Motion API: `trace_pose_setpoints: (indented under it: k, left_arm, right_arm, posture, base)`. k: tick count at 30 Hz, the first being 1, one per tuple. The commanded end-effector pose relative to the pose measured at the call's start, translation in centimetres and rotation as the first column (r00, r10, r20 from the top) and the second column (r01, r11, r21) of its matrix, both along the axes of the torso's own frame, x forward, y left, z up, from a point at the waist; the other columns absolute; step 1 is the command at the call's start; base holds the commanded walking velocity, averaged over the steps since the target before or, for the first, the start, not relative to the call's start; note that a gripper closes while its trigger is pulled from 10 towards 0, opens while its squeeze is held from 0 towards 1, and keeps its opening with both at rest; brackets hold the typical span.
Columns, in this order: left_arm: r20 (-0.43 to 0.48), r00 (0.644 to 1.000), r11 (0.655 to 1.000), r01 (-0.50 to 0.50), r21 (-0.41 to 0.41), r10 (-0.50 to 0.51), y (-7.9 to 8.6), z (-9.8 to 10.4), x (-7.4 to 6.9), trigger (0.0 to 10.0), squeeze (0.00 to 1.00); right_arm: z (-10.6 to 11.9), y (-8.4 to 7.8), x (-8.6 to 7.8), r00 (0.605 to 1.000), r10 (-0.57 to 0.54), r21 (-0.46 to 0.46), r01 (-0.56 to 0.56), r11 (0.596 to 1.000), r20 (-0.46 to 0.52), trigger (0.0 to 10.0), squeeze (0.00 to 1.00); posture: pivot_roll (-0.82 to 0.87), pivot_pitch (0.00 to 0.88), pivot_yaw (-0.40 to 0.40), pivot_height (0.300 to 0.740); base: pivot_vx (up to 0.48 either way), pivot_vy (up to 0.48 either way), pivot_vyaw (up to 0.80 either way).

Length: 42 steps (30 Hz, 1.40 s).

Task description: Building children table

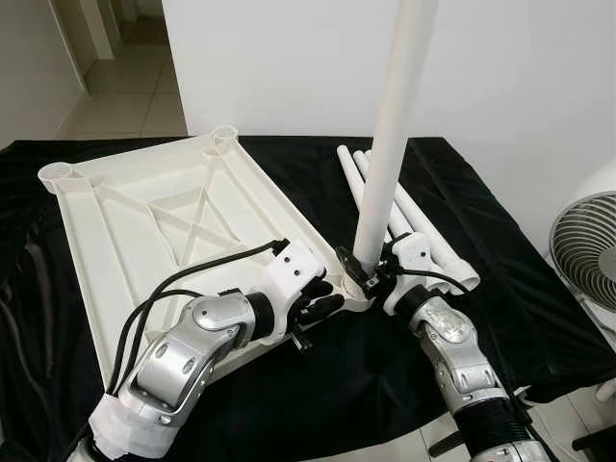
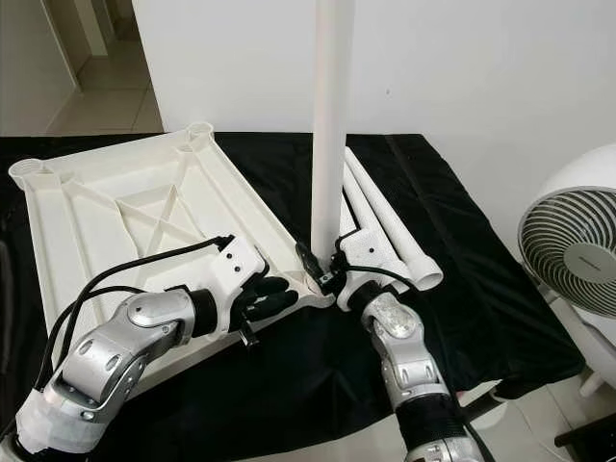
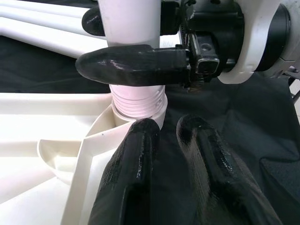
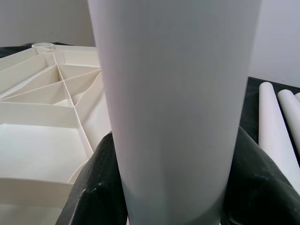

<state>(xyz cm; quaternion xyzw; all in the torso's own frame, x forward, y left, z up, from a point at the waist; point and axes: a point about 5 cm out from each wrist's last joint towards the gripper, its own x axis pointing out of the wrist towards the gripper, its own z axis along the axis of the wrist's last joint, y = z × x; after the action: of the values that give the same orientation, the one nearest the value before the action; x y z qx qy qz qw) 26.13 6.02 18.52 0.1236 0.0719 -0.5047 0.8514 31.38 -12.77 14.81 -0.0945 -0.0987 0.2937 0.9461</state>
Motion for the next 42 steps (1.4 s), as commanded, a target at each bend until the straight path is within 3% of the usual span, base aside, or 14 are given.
trace_pose_setpoints:
  k: [1,15,29,42]
  left_arm:
    - [0.001,1.000,1.000,-0.009,0.000,0.009,0.1,0.2,0.0,10.0,0.00]
    - [0.005,1.000,1.000,-0.008,-0.001,0.008,0.1,0.3,0.0,10.0,0.00]
    - [0.002,1.000,1.000,-0.010,0.000,0.010,0.2,0.3,-0.2,10.0,0.00]
    - [0.003,1.000,1.000,-0.010,-0.002,0.010,0.1,0.3,-0.2,10.0,0.00]
  right_arm:
    - [-3.2,-0.5,-0.7,0.990,0.000,-0.042,-0.006,0.999,-0.142,10.0,0.00]
    - [-4.3,-2.2,0.6,0.940,-0.140,0.095,0.177,0.980,-0.311,10.0,0.00]
    - [-4.2,-2.4,0.7,0.940,-0.171,0.081,0.203,0.976,-0.294,10.0,0.00]
    - [-3.5,-1.6,0.7,0.922,-0.305,0.107,0.337,0.935,-0.240,10.0,0.00]
  posture:
    - [0.03,0.069,-0.023,0.740]
    - [0.03,0.072,-0.024,0.740]
    - [0.03,0.078,-0.025,0.740]
    - [0.03,0.081,-0.031,0.740]
  base:
    - [0.000,0.000,0.00]
    - [0.000,0.000,0.00]
    - [0.000,0.000,0.00]
    - [0.000,0.000,0.00]
